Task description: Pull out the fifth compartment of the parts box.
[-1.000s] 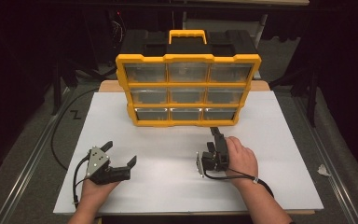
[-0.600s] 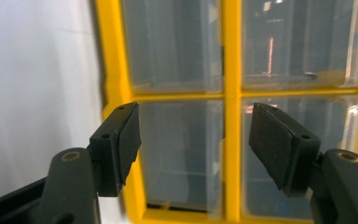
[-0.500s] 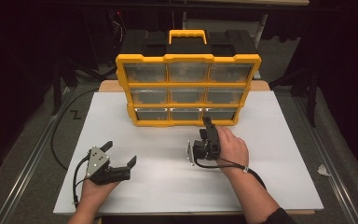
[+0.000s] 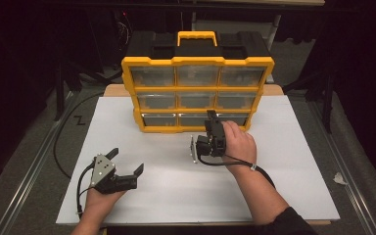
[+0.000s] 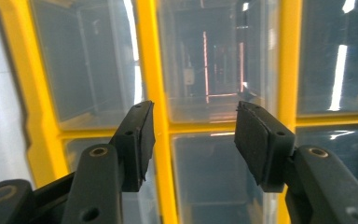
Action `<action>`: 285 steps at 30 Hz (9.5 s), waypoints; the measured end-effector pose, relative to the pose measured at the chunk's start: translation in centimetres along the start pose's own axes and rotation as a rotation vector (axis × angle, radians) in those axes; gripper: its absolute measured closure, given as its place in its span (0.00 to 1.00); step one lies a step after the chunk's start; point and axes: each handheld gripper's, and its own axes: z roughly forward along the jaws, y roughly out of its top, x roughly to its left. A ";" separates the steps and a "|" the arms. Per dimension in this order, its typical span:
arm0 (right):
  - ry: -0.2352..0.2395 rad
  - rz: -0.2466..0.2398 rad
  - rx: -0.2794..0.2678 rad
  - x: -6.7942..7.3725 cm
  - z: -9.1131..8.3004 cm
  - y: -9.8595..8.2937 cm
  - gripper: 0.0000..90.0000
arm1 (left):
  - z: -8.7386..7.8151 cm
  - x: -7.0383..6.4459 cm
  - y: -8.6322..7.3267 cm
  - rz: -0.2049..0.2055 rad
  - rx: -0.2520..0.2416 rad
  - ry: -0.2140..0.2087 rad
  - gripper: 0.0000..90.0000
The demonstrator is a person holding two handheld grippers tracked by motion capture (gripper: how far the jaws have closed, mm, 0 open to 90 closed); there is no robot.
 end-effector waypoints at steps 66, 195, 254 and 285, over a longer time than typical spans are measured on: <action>-0.118 -0.070 0.011 -3.3 2.5 2.6 0.90 | 0.0 0.2 0.0 -0.020 -0.012 -0.018 0.01; 0.012 -0.003 -0.053 -3.9 -4.9 3.2 0.74 | 0.0 0.1 0.1 -0.011 -0.017 -0.024 0.01; 0.244 0.030 0.104 5.2 -8.1 -10.9 0.01 | 0.0 0.0 0.0 -0.009 -0.004 -0.015 0.01; 0.449 0.938 0.124 3.3 -7.5 -14.6 0.01 | 0.0 0.2 0.0 -0.020 0.018 -0.010 0.01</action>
